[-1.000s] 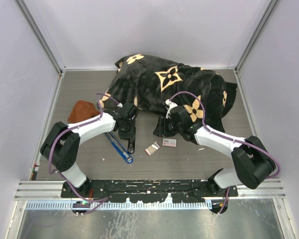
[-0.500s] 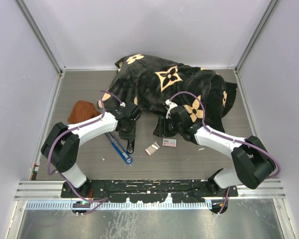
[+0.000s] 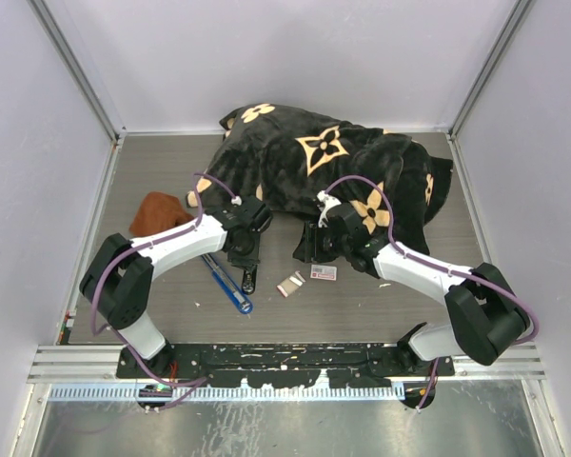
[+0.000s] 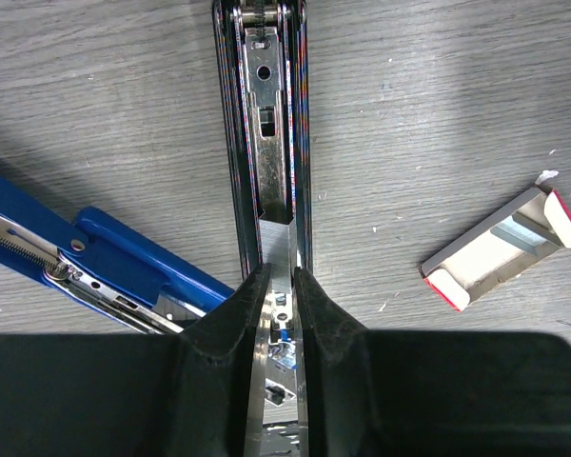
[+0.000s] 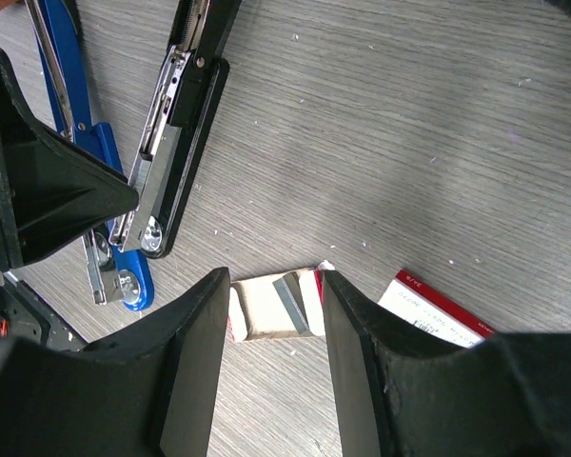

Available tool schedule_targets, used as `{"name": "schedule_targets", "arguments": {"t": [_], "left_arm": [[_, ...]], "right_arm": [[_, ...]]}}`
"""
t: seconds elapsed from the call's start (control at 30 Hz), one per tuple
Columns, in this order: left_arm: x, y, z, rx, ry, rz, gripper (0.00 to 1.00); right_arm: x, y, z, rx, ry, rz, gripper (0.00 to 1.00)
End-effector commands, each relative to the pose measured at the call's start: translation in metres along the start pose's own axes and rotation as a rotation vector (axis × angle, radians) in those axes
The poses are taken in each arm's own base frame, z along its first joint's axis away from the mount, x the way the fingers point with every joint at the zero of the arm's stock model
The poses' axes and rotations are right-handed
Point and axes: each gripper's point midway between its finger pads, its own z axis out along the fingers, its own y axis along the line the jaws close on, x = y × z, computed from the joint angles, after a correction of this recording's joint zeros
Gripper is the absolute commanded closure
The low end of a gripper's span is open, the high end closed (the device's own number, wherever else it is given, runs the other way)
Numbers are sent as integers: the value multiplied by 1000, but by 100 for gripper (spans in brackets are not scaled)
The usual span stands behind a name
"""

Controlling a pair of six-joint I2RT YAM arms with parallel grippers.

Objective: Load the staples into the stapler
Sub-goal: Adjust the stapler at the center of the board.

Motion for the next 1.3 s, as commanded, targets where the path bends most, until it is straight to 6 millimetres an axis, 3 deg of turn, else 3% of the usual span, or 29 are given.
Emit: {"name": "schedule_targets", "arguments": {"t": [0.0,0.47,1.0,1.27], "left_arm": [[-9,-3,-3,-4,-30,14,85],[-2,2,5,-55,-8,54,93],[2,25,-7,-313,-25,213,99],[12,30,-1,-364,-2,254,99]], "right_arm": [[-17,12,-6,-44,-64,-14,50],[-17,12,-7,-48,-65,-16,51],[-16,11,-7,-45,-66,-16,50],[-16,11,-8,-47,-68,-17,51]]}}
